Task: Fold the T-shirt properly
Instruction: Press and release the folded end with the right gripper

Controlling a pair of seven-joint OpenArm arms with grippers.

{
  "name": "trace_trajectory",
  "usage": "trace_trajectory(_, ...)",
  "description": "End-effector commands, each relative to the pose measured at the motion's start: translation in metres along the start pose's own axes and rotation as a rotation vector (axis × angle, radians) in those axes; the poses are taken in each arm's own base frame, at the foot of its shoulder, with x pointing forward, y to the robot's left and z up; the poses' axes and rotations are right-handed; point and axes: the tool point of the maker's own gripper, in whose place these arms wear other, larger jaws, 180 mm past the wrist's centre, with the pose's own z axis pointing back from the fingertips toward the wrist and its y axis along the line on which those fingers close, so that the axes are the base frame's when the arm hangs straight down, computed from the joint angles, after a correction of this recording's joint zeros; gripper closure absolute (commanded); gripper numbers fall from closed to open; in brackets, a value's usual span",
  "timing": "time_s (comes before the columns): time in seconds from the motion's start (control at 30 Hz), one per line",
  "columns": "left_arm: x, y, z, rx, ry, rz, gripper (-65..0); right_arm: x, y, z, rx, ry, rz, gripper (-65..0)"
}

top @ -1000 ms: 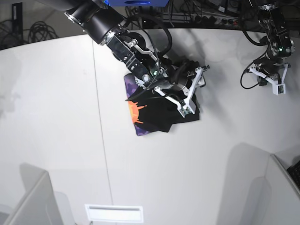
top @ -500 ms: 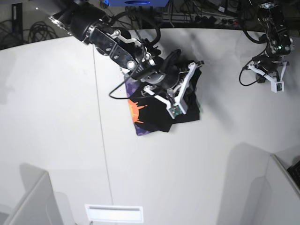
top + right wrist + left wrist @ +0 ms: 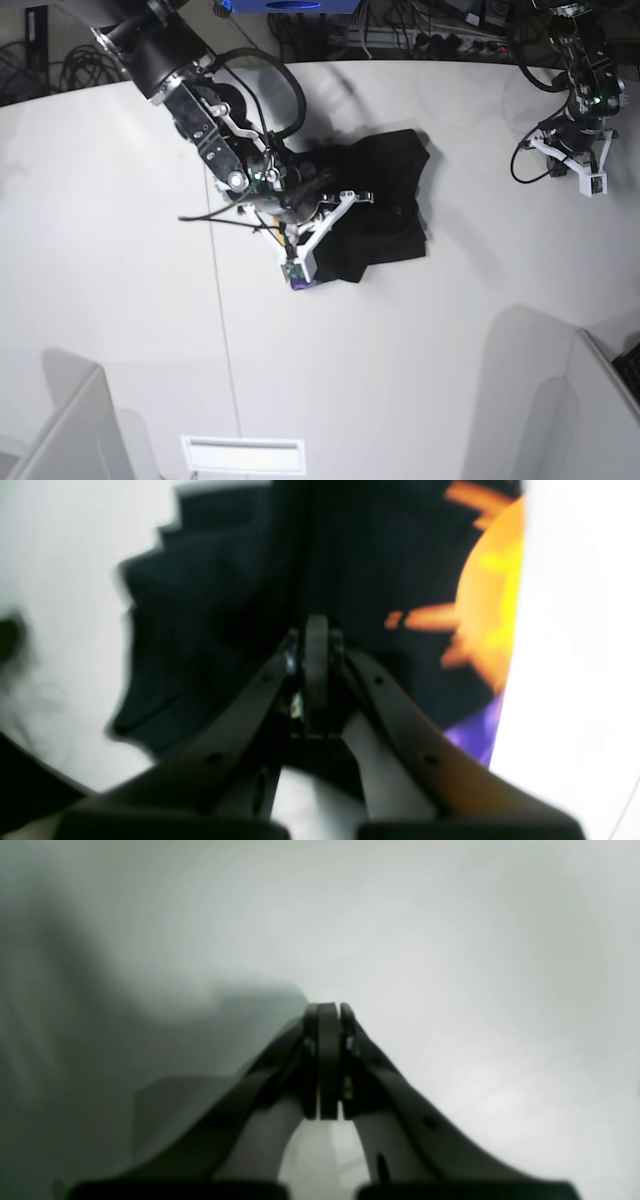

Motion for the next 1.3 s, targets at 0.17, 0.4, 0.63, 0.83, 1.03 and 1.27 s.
trace_trajectory(0.17,0.015,0.002,0.003,0.001,-0.043,-0.018,0.0,0.021,0.009,-0.015,0.000,-0.050,0.000,0.0)
trace_trajectory(0.4,0.015,0.002,0.003,0.001,-0.043,-0.018,0.0,0.035,0.055,-0.017,0.089,-0.067,-0.026,0.0)
trace_trajectory(0.63,0.015,0.002,0.003,-0.001,-0.045,-0.016,0.0,0.037,0.099,-0.030,0.166,-0.068,0.074,0.0)
trace_trajectory(0.83,0.016,-0.001,0.003,-0.008,-0.047,-0.021,0.0,0.045,0.120,-0.025,0.206,-0.141,0.143,0.0)
trace_trajectory(1.03,0.037,-0.045,0.024,-0.137,-0.140,-0.126,0.0,0.061,0.070,0.004,0.161,-0.233,0.058,0.0)
trace_trajectory(1.27,0.061,-0.111,0.055,-0.394,-0.282,-0.106,0.0,0.039,-0.018,0.019,0.016,-0.232,-0.054,0.0)
